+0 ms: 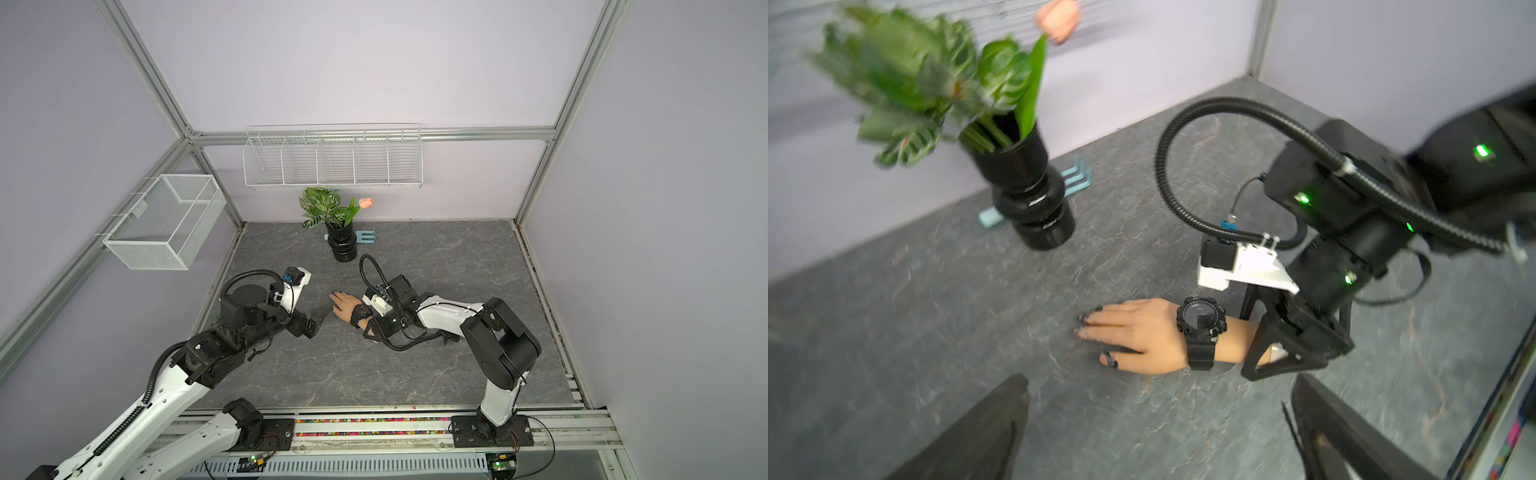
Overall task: Take off the watch
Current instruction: Adjust the hand at the center of the board.
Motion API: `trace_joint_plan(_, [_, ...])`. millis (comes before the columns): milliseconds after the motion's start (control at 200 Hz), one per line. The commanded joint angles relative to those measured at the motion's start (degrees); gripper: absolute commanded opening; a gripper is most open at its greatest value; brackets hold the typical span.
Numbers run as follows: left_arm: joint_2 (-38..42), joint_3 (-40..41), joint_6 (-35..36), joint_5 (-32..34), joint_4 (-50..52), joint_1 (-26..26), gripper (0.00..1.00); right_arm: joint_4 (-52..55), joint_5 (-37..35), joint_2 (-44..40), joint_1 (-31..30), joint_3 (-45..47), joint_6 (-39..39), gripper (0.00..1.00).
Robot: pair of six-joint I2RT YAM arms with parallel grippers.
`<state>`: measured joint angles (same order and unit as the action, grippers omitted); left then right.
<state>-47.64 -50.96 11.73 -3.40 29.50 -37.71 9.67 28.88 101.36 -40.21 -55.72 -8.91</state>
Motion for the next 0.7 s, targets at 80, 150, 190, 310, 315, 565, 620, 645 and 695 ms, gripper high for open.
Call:
trace_joint_plan(80, [-4.76,0.18,43.7,-6.59,7.29,-0.17,0.99,-0.1,10.52,-2.04,0.98,1.92,1.2,0.22])
trace_joint_plan(150, [-5.82,5.06,51.31,-2.12,0.45,-0.99,0.99,-0.22,12.37,-2.47,1.77,2.13,1.19,0.2])
trace_joint_plan(190, [-6.18,8.28,54.83,0.58,-4.19,-2.16,0.99,0.11,13.56,-2.73,2.35,2.11,1.23,0.2])
trace_joint_plan(310, [-7.73,13.02,55.88,4.68,-14.15,-3.58,0.99,0.11,18.22,-3.43,4.3,2.43,0.44,0.2])
trace_joint_plan(315, [-7.78,13.1,55.87,4.74,-14.26,-3.54,0.99,0.05,18.4,-3.44,4.41,2.4,0.41,0.2])
trace_joint_plan(565, [-11.39,17.48,57.18,4.97,-21.56,-4.51,1.0,-1.85,23.33,-3.51,5.19,2.2,-2.47,0.2])
trace_joint_plan(620, [-12.85,17.73,57.63,5.42,-23.49,-4.9,1.0,-1.89,24.3,-3.67,5.36,2.08,-2.63,0.2])
trace_joint_plan(645, [-13.65,17.82,58.14,6.01,-24.03,-5.18,1.0,-1.98,24.63,-3.69,5.43,2.03,-2.68,0.2])
trace_joint_plan(695, [-15.22,18.04,60.05,7.71,-24.41,-6.12,1.0,-2.05,24.69,-3.8,5.75,1.96,-2.94,0.18])
